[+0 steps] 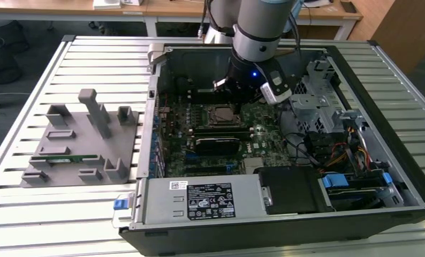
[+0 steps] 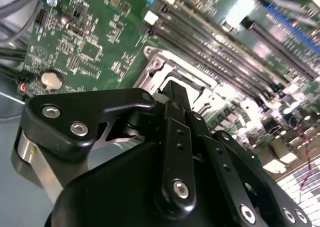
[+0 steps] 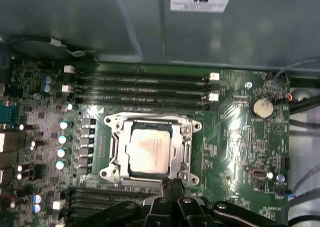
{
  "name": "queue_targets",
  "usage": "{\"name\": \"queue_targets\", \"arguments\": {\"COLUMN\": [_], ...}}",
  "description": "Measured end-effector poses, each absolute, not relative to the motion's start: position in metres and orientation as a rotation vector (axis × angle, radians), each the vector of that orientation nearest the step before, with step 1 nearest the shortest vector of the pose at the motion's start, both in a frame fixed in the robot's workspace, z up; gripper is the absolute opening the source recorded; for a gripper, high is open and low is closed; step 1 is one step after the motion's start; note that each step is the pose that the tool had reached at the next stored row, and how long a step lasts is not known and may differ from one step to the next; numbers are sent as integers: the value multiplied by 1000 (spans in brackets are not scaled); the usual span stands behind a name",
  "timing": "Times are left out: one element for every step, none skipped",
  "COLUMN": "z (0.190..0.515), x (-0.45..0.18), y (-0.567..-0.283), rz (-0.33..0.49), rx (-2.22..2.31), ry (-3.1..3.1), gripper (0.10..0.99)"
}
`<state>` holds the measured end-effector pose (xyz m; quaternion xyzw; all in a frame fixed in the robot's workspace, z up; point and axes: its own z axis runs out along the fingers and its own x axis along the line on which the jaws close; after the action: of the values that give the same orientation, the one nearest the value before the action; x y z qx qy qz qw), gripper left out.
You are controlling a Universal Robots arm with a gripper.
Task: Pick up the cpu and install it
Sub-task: 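Install the second cpu locking lever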
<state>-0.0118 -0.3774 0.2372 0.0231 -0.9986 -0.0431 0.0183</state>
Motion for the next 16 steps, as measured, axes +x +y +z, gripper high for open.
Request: {"name": "queue_targets", "arguments": {"z": [237,237,237,237,237,237,237,237,237,237,237,237,237,237,237,237], "x": [-12,-12,-12,-14,-16,-19,-22,-24,-24,-25,-26,-26,-27,-28,-30,-32], "y": [-379,-380,-382,-382,-382,-383,-383,-383,-385,-386,-389,-391,-392,-394,-395,-396], "rz": [-134,-134,-134,-134,-134,-134,-134,-134,-134,-134,-134,-134,-134,-135,-135,-136], "rx": [72,72,72,71,71,72,72,72,71,72,72,72,71,71,72,72], "ry": [-3101,-3101,-3101,-3101,-3101,-3101,-3101,-3101,-3101,-3101,-3101,-3101,-3101,-3101,-3101,-3101], "gripper": [106,106,106,106,106,106,106,106,106,106,106,106,106,106,106,106]}}
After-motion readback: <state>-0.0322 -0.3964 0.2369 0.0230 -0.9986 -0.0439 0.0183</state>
